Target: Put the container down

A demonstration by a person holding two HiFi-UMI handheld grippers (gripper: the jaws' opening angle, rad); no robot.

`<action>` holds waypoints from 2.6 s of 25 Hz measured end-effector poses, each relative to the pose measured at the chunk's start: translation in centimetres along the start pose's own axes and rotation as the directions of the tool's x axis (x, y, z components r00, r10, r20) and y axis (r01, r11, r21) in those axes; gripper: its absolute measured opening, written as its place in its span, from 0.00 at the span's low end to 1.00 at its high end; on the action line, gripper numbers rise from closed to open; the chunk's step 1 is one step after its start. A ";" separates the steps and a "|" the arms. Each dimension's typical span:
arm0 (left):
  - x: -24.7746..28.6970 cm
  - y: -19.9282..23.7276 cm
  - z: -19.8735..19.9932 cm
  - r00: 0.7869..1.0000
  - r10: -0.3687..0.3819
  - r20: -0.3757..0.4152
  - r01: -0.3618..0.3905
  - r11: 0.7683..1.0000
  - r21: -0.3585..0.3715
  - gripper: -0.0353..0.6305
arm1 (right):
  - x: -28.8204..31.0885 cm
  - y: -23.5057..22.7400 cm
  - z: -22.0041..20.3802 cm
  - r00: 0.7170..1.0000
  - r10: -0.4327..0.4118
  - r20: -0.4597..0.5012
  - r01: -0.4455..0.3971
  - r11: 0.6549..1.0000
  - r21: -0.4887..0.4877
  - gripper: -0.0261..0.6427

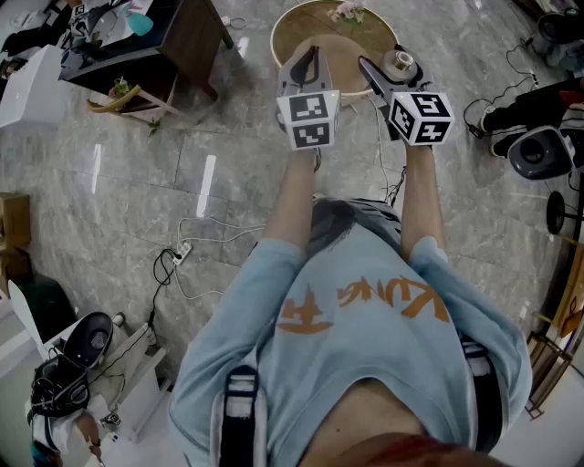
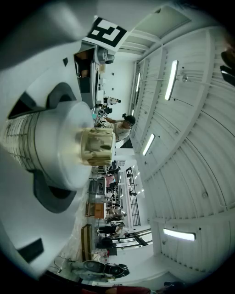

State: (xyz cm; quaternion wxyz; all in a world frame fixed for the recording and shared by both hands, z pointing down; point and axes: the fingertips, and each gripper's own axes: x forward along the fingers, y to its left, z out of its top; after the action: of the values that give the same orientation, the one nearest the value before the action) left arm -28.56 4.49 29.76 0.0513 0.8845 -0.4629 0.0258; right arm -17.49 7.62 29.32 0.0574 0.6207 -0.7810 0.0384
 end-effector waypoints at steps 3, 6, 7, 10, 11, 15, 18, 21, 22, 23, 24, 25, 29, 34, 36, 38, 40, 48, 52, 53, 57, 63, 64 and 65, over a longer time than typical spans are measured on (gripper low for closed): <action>0.0 0.7 0.1 1.000 0.003 0.001 -0.003 1.000 -0.008 0.11 | 0.1 0.5 0.2 1.000 0.001 -0.001 -0.001 1.000 -0.011 0.58; 0.0 1.5 0.0 1.000 0.009 0.000 -0.009 1.000 -0.016 0.10 | 0.5 0.8 0.3 1.000 -0.005 0.001 0.005 1.000 -0.011 0.58; 0.1 1.7 0.0 1.000 0.010 0.001 -0.010 1.000 -0.020 0.10 | 0.6 0.7 0.3 1.000 -0.010 0.004 0.010 1.000 0.003 0.58; 0.1 2.2 -0.1 1.000 0.016 0.004 -0.016 0.999 -0.031 0.10 | 0.8 0.5 0.4 1.000 -0.019 0.006 0.019 1.000 0.021 0.58; 0.1 2.4 -0.1 1.000 0.019 0.004 -0.019 0.999 -0.035 0.10 | 0.8 0.6 0.5 1.000 -0.019 0.010 0.019 1.000 0.024 0.58; 0.1 3.7 -0.4 0.999 0.034 0.005 -0.034 0.998 -0.061 0.10 | 0.5 0.5 0.6 0.999 -0.025 0.028 0.023 0.998 0.061 0.58; 0.0 4.2 -0.5 0.999 0.043 0.005 -0.042 0.996 -0.079 0.10 | 0.0 -0.4 0.4 0.999 -0.049 0.024 0.046 0.995 0.084 0.58; 0.0 4.4 -0.4 0.999 0.045 0.010 -0.044 0.995 -0.089 0.10 | -0.6 -1.8 0.7 0.996 -0.081 0.030 0.077 0.991 0.106 0.58; -0.1 4.5 -0.4 0.999 0.048 0.011 -0.047 0.994 -0.096 0.10 | -0.8 -2.1 0.7 0.996 -0.089 0.027 0.086 0.991 0.107 0.58; -0.1 4.7 -0.4 0.999 0.052 0.011 -0.050 0.993 -0.104 0.10 | -0.8 -2.3 0.8 0.995 -0.096 0.022 0.093 0.990 0.105 0.58; -0.2 5.0 -0.5 0.998 0.055 0.011 -0.054 0.992 -0.112 0.10 | -0.8 -2.3 0.9 0.995 -0.100 0.019 0.098 0.990 0.102 0.58; -0.2 5.4 -0.5 0.998 0.059 0.010 -0.058 0.991 -0.120 0.10 | -0.7 -2.3 1.1 0.995 -0.102 0.020 0.100 0.990 0.098 0.58; -0.5 7.2 -0.4 0.997 0.079 0.014 -0.076 0.986 -0.150 0.10 | -0.3 -1.1 1.9 0.996 -0.085 0.031 0.083 0.995 0.056 0.58; -0.4 7.9 -0.7 0.997 0.070 0.012 -0.067 0.988 -0.141 0.10 | 0.9 0.1 2.2 0.997 -0.062 0.035 0.061 0.998 0.027 0.58; -0.1 8.8 0.3 0.997 0.077 0.023 -0.073 0.988 -0.136 0.10 | 1.3 0.2 3.0 0.997 -0.054 0.055 0.053 0.998 0.018 0.58; 0.2 9.8 1.5 0.995 0.094 0.040 -0.087 0.986 -0.145 0.10 | 1.6 -0.1 4.1 0.996 -0.048 0.075 0.047 0.999 0.005 0.58; 0.4 10.1 2.0 0.994 0.092 0.052 -0.084 0.986 -0.145 0.10 | 1.9 -0.6 4.5 0.995 -0.047 0.087 0.047 0.999 0.003 0.58; 3.3 9.1 1.7 0.999 0.031 0.025 -0.028 0.993 -0.119 0.10 | 4.2 -1.8 4.4 0.995 -0.019 0.098 0.018 1.000 0.011 0.58; 5.5 9.0 1.8 0.999 0.044 0.011 -0.043 0.992 -0.122 0.10 | 5.6 -4.0 4.8 0.995 -0.010 0.104 0.007 1.000 0.028 0.58; 6.3 8.9 1.8 0.999 0.041 0.007 -0.040 0.992 -0.117 0.10 | 6.2 -4.5 4.8 0.995 -0.009 0.103 0.006 0.999 0.034 0.58; 9.9 9.1 1.4 0.999 0.046 -0.027 -0.048 0.993 -0.108 0.10 | 9.5 -6.3 3.7 0.996 0.016 0.085 -0.021 0.998 0.058 0.58; 16.3 9.3 -1.2 0.992 0.068 -0.109 -0.076 0.995 -0.070 0.10 | 15.5 -10.7 0.0 0.999 0.043 0.012 -0.045 0.990 0.132 0.58; 17.3 9.3 -2.1 0.989 0.075 -0.127 -0.085 0.993 -0.077 0.10 | 16.3 -11.6 -1.0 0.999 0.047 -0.009 -0.045 0.989 0.142 0.58; 18.5 9.3 -2.9 0.986 0.080 -0.145 -0.093 0.992 -0.081 0.10 | 17.2 -12.8 -2.1 0.999 0.046 -0.026 -0.041 0.986 0.159 0.58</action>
State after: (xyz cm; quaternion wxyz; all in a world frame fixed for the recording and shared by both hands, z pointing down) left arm -25.70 -15.53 35.01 0.1214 0.8564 -0.4968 0.0704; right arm -8.77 -11.59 33.58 0.0184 0.6055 -0.7879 0.1108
